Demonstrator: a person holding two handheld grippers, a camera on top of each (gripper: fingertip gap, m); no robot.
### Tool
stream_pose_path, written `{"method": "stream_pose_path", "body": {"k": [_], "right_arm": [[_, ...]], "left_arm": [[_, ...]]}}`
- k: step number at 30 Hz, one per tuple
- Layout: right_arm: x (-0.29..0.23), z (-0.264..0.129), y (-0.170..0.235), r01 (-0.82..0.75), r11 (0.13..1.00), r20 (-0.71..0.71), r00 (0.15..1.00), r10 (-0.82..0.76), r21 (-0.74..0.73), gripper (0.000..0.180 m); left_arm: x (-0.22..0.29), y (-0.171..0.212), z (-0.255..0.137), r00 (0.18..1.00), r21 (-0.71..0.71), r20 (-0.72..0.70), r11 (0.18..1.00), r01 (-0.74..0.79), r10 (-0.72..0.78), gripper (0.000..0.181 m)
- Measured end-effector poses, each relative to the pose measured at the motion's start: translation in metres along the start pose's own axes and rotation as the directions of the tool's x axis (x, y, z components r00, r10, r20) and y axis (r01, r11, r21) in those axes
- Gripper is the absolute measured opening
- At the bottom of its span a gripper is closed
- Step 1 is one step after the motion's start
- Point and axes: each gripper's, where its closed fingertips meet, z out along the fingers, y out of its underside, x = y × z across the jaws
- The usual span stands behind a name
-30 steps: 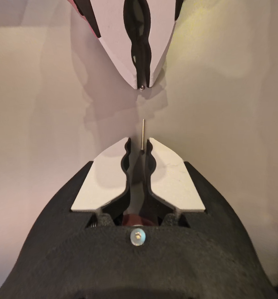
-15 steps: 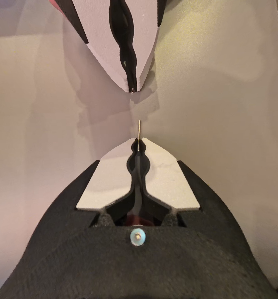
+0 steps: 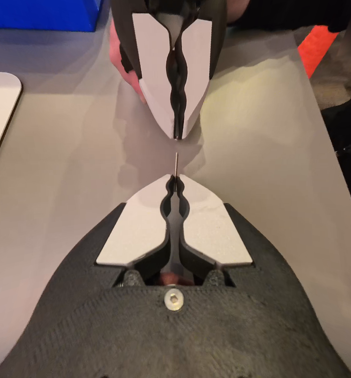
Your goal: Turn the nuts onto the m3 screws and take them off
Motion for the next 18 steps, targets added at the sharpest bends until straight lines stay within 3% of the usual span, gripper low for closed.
{"method": "stream_pose_path", "body": {"k": [1,14,18], "right_arm": [[0.001,-0.001,-0.003,0.015,1.0,-0.014,1.0,-0.015,0.015,0.005],[0.007,-0.034,-0.069,0.092,0.924,-0.149,0.988,-0.038,0.372,0.005],[0.006,-0.04,-0.074,0.098,0.91,-0.156,0.987,-0.037,0.404,0.005]], "left_arm": [[0.001,-0.001,-0.001,1.0,0.014,-0.007,1.0,0.007,-0.007,0.001],[0.011,-0.045,-0.016,0.988,0.319,-0.148,0.943,0.092,-0.046,0.001],[0.012,-0.058,-0.023,0.982,0.401,-0.181,0.908,0.12,-0.05,0.001]]}}
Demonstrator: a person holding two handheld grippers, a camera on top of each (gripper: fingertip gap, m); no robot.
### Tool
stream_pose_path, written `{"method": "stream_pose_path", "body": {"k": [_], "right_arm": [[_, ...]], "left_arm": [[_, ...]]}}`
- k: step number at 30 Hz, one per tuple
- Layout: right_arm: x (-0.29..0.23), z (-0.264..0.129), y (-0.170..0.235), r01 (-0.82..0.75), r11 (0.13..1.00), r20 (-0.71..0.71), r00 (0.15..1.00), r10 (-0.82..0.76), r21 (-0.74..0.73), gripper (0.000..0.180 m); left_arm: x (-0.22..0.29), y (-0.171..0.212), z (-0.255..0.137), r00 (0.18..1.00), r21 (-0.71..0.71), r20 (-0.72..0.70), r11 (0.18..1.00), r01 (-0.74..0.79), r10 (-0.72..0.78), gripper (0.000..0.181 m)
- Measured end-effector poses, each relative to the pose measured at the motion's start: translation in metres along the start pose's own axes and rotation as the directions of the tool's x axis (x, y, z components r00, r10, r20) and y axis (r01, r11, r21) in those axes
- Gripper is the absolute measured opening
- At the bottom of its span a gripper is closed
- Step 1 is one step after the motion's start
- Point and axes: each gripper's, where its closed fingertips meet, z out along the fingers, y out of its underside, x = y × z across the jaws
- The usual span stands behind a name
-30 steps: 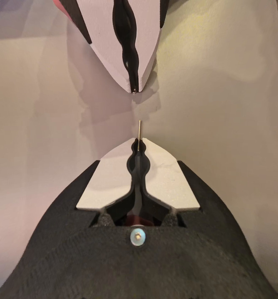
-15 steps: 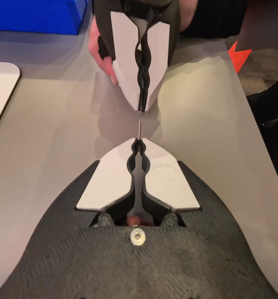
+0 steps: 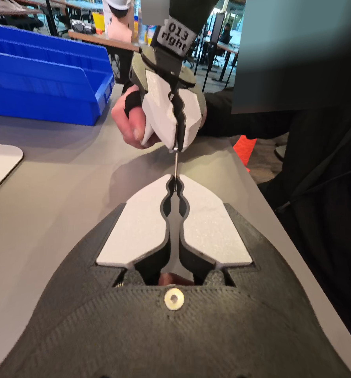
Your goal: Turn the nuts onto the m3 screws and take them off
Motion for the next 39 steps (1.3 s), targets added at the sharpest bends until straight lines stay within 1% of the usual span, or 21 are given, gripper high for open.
{"method": "stream_pose_path", "body": {"k": [10,16,23,31,39], "right_arm": [[-0.001,-0.003,-0.012,0.025,0.999,-0.019,1.0,-0.024,0.047,0.004],[-0.004,-0.002,-0.017,0.005,0.996,-0.002,1.0,-0.005,0.085,0.004],[-0.006,0.002,-0.016,0.015,0.996,-0.001,1.0,-0.015,0.082,0.004],[-0.004,-0.002,-0.022,0.024,0.994,-0.021,1.0,-0.022,0.106,0.004],[-0.006,-0.002,-0.024,0.04,0.993,-0.021,0.999,-0.038,0.112,0.004]], "left_arm": [[0.006,-0.012,-0.002,0.998,0.093,-0.066,0.995,0.029,-0.023,0.001],[0.007,-0.013,-0.003,0.997,0.098,-0.071,0.995,0.022,-0.015,0.001],[0.01,-0.012,0.0,0.997,0.089,-0.081,0.996,0.012,-0.005,0.001],[0.011,-0.016,-0.004,0.996,0.113,-0.087,0.994,0.01,0.0,0.001],[0.015,-0.019,-0.004,0.992,0.142,-0.123,0.99,0.023,-0.006,0.001]]}}
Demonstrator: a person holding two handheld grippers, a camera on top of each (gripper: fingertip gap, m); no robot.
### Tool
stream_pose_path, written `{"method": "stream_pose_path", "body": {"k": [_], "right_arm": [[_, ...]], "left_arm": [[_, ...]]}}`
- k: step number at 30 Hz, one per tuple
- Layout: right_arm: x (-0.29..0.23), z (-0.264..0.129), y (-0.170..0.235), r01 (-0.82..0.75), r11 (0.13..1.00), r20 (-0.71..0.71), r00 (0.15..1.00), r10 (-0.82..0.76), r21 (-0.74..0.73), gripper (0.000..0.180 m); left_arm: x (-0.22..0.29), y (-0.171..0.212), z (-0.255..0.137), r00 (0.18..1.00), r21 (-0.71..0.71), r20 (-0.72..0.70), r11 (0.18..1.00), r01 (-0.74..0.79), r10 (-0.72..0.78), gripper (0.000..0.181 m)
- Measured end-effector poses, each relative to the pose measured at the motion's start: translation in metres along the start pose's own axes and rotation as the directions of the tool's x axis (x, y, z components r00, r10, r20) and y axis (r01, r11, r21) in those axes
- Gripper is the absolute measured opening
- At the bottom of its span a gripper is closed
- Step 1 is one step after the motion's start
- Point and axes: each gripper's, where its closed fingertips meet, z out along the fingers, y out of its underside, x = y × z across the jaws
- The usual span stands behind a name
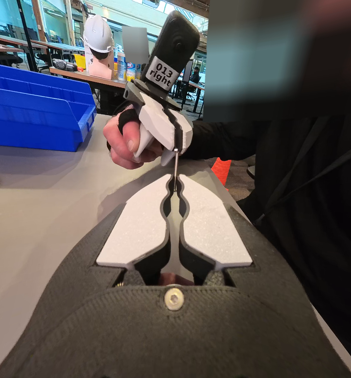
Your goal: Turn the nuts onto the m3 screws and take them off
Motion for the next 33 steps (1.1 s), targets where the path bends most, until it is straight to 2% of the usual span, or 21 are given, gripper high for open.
{"method": "stream_pose_path", "body": {"k": [24,33], "right_arm": [[-0.0005,0.0013,-0.0019,0.008,1.0,-0.005,1.0,-0.008,0.014,0.004],[0.0023,-0.0001,-0.0054,0.008,0.999,-0.027,1.0,-0.007,0.037,0.004]], "left_arm": [[0.0013,-0.0022,0.0011,1.0,0.024,-0.02,1.0,0.004,-0.003,0.001],[-0.0005,-0.0072,0.0003,0.999,0.041,0.018,0.998,-0.038,0.037,0.001]]}}
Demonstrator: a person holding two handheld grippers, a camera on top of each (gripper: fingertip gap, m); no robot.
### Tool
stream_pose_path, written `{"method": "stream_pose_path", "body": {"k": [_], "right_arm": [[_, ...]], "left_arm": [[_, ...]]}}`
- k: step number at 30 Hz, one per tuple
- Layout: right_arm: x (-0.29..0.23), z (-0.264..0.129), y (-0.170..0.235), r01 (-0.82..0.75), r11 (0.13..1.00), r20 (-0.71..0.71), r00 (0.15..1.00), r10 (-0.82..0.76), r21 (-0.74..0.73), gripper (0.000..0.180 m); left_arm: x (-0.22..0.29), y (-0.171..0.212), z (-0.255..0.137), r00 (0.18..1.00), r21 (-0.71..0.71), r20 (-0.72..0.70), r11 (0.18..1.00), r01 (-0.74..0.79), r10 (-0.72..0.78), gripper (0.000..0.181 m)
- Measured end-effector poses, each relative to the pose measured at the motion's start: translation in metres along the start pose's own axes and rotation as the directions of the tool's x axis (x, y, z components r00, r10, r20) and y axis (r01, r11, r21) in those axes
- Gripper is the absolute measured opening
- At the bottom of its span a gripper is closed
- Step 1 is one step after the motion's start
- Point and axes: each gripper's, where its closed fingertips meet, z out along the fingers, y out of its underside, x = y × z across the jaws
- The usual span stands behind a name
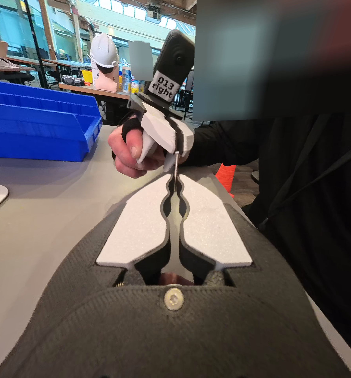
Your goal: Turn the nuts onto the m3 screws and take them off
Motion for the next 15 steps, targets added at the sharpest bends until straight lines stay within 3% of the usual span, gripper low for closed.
{"method": "stream_pose_path", "body": {"k": [8,15], "right_arm": [[0.007,-0.003,-0.006,-0.018,0.999,-0.044,0.999,0.02,0.039,0.004],[0.014,-0.007,-0.005,-0.034,0.999,-0.073,0.997,0.037,0.042,0.004]], "left_arm": [[-0.005,-0.008,0.002,0.993,0.016,0.086,0.996,-0.083,0.081,0.001],[-0.014,-0.01,0.004,0.953,-0.053,0.22,0.978,-0.202,0.209,0.001]]}}
